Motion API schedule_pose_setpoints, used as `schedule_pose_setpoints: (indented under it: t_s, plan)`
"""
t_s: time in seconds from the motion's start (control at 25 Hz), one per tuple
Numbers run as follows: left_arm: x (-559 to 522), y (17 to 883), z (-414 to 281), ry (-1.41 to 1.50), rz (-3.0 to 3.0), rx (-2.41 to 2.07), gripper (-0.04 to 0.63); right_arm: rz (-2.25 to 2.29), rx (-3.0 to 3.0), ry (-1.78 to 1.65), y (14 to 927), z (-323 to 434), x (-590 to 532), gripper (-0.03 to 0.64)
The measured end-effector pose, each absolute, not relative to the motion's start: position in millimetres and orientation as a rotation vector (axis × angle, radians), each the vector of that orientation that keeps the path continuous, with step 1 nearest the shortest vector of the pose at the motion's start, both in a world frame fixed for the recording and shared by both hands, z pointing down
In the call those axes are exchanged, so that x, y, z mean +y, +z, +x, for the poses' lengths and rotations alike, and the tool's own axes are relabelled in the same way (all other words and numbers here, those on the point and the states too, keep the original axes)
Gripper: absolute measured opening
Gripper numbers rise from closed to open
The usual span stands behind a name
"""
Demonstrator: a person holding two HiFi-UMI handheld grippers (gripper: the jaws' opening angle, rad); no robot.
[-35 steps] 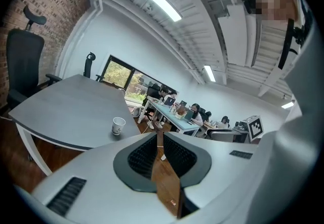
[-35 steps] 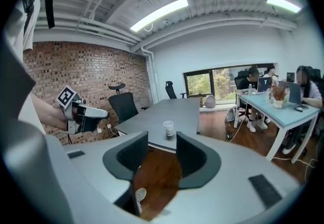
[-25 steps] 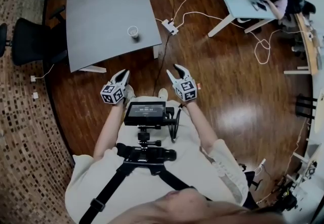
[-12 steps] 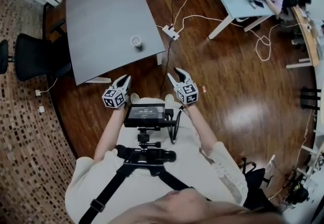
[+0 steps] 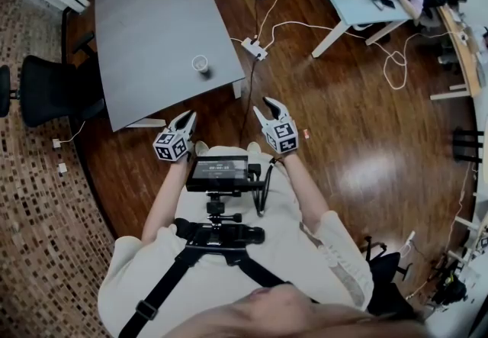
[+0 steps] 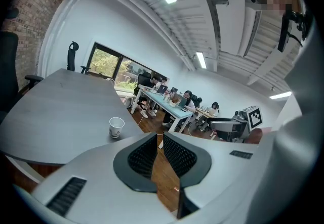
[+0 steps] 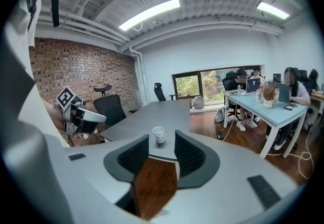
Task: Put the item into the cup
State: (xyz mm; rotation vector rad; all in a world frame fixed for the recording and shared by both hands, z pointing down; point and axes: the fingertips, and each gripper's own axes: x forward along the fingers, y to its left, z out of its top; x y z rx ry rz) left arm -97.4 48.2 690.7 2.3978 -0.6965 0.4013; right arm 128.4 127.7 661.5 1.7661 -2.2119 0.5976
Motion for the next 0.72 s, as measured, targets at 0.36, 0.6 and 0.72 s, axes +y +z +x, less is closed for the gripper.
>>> schedule_pose_setpoints:
  t_s: [0.36,0.6,0.72]
  plan:
    - [48,693,-100,0.404,2.378,-0.716,0.037,1.719,-2.199,0.602,679,126,132,0.173]
    - [51,702,-102,0.425,2.363,-0.697,0.037,1.751,-2.205,0.594,676,132,134,0.173]
    - [49,701,-102,0.427,2.360,-0.696,0.037,1.783,-2.209,0.624,675,136,137,0.173]
